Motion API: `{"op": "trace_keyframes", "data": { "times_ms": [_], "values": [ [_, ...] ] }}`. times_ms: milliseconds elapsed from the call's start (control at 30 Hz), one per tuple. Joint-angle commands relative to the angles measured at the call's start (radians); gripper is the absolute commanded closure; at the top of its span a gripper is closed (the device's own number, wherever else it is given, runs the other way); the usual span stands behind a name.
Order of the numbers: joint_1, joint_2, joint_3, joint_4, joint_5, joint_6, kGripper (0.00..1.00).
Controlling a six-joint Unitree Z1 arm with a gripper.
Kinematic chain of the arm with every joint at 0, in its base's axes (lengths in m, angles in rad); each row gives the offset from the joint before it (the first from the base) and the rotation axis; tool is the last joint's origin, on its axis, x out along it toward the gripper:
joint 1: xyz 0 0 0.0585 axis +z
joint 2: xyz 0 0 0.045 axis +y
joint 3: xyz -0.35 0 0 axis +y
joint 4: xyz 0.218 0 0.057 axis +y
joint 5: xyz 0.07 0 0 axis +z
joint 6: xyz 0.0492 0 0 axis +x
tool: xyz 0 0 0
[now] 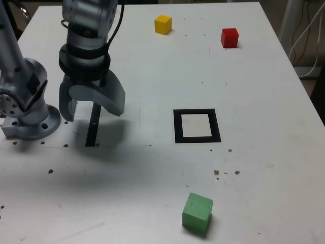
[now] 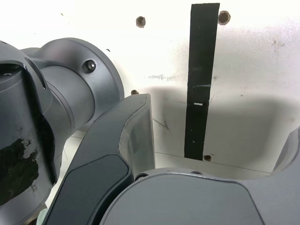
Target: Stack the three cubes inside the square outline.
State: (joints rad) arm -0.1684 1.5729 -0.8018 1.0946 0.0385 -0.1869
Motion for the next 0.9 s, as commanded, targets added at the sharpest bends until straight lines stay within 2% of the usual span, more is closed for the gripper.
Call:
{"op": "trace_keyframes", "data": {
  "times_ms": [0,500,733,867],
  "values": [
    [-0.002,-0.007,0.003,-0.003,-0.003,0.004,0.01],
    [-0.002,-0.029,0.000,0.015,-0.028,0.017,0.01],
    [0.004,-0.040,-0.042,0.039,-0.013,0.045,0.01],
    [0.014,-0.042,-0.117,0.097,0.020,0.067,0.01]
  ]
}}
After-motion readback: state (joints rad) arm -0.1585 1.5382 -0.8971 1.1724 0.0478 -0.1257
